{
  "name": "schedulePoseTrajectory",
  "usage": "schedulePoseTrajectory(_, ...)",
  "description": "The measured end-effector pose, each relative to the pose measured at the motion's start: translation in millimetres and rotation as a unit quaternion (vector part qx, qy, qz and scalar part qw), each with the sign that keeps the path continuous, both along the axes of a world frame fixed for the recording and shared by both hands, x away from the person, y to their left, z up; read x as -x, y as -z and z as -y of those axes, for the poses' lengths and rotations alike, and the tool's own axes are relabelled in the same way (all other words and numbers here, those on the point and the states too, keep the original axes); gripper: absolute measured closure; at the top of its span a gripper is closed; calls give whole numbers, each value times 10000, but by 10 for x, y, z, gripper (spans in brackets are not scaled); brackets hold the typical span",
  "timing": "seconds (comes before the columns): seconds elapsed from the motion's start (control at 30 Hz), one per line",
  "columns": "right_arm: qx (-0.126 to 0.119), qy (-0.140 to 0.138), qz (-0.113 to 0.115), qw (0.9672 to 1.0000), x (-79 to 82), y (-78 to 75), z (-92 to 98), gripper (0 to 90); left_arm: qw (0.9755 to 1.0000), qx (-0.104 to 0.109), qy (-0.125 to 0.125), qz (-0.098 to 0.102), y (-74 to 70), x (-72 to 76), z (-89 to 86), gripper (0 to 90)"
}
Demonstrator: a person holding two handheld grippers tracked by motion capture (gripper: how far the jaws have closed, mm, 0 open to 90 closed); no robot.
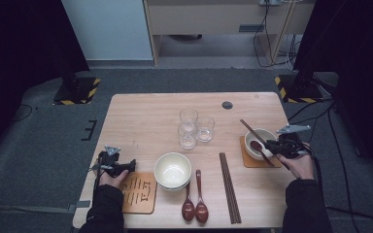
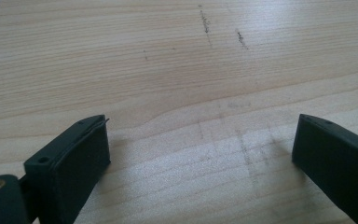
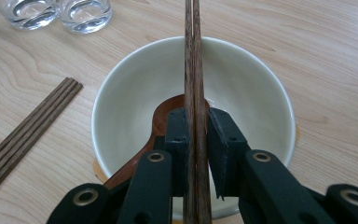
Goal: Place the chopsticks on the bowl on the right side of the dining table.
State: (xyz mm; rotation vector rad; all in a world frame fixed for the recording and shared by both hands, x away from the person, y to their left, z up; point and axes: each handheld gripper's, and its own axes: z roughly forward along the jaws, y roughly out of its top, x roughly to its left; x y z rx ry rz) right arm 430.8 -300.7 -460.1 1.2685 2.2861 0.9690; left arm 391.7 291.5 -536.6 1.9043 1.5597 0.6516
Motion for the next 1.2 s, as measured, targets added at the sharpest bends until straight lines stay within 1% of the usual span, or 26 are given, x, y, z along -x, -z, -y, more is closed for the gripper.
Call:
schedulePoseTrajectory(0.07, 21, -73, 16, 10000, 1, 2, 3, 788, 10000, 2, -2, 1, 0, 0, 0, 29)
schedulePoseTrajectory(0.27, 10, -131, 12, 9999, 0, 4, -7, 784, 10000, 1, 0, 0, 0, 0, 0, 29)
schedulePoseTrajectory(0.33, 12, -128, 9, 9999, 0, 4, -11, 779, 10000, 1, 0, -1, 0, 0, 0, 29)
schedulePoseTrajectory(0.4, -52, -100, 24, 9999, 2, 1, -17, 751, 10000, 1, -1, 0, 0, 0, 0, 29)
schedulePoseTrajectory(0.47, -28, -92, 71, 9999, 9, -13, -15, 727, 10000, 1, 0, -1, 0, 0, 0, 29)
schedulePoseTrajectory(0.67, -109, 5, 185, 9998, 50, -69, 8, 715, 10000, 1, -1, 0, 0, 0, 0, 29)
schedulePoseTrajectory(0.7, -142, 44, 232, 9996, 72, -102, 21, 724, 10000, 1, 0, 0, 0, 0, 0, 29)
schedulePoseTrajectory(0.8, -196, 146, 265, 9994, 112, -136, 25, 742, 10000, 0, -1, 0, 0, 0, 0, 29)
schedulePoseTrajectory(0.83, -192, 178, 307, 9992, 133, -146, 24, 753, 10000, 0, -1, 0, 0, 0, 0, 29)
schedulePoseTrajectory(0.87, -192, 178, 307, 9992, 133, -146, 24, 753, 10000, 0, 0, 0, 0, 0, 0, 29)
schedulePoseTrajectory(0.9, -178, 223, 329, 9991, 176, -164, 20, 773, 10000, 1, 0, 0, 0, 0, 0, 29)
schedulePoseTrajectory(1.03, -190, 298, 337, 9988, 234, -183, 28, 794, 10000, 2, -1, 0, 0, 0, 0, 29)
schedulePoseTrajectory(1.07, -215, 375, 354, 9984, 281, -197, 48, 812, 10000, 1, 0, 0, 0, 0, 0, 29)
schedulePoseTrajectory(1.13, -213, 381, 355, 9984, 298, -202, 58, 818, 10000, 1, 0, 0, 0, 0, 0, 29)
schedulePoseTrajectory(1.17, -224, 415, 374, 9982, 353, -215, 76, 834, 10000, 1, 0, 1, 0, 0, 0, 29)
schedulePoseTrajectory(1.2, -224, 415, 374, 9982, 353, -215, 76, 834, 10000, 2, -1, 0, 0, 0, 0, 29)
